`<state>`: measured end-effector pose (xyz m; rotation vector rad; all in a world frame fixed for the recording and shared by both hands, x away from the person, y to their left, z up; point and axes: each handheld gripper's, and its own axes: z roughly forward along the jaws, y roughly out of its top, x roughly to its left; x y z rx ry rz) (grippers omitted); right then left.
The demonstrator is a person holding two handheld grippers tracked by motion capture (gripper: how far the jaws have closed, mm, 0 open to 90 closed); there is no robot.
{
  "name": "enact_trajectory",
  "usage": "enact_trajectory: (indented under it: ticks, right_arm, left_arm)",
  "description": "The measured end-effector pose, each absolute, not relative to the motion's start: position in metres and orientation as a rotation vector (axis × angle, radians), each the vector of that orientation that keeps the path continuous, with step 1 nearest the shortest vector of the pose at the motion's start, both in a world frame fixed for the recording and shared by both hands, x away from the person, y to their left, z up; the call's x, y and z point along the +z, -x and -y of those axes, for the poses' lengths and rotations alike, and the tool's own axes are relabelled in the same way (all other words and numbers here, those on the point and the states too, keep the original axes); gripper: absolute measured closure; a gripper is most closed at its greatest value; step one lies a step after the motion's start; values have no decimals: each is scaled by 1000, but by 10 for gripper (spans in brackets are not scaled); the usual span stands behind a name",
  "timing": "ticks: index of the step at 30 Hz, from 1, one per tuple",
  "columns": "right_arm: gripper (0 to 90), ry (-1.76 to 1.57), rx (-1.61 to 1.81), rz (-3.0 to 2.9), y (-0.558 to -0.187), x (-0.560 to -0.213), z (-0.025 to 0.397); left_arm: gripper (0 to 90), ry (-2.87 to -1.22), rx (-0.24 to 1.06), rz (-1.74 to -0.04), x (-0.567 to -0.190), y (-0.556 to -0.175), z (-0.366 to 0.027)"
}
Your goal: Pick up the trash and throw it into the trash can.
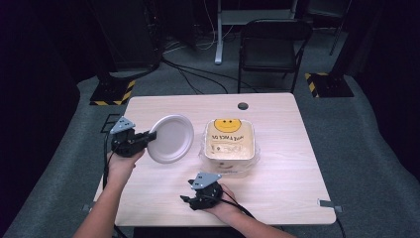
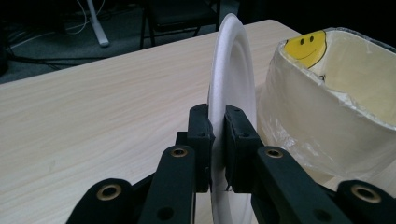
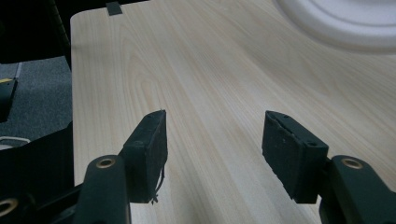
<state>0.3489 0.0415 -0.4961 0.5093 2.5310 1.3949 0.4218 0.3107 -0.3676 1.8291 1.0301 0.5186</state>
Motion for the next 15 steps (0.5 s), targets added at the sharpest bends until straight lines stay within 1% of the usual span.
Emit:
enact_trajectory:
  ticks: [8, 15]
  right_arm:
    - [394, -529, 1415, -2516, -349, -496, -39]
    - [396, -513, 1414, -2510, -346, -498, -40]
  left_arm:
    - [819, -1830, 522, -1023, -352, -422, -305]
    - [819, -1842, 542, -1005, -330, -422, -293]
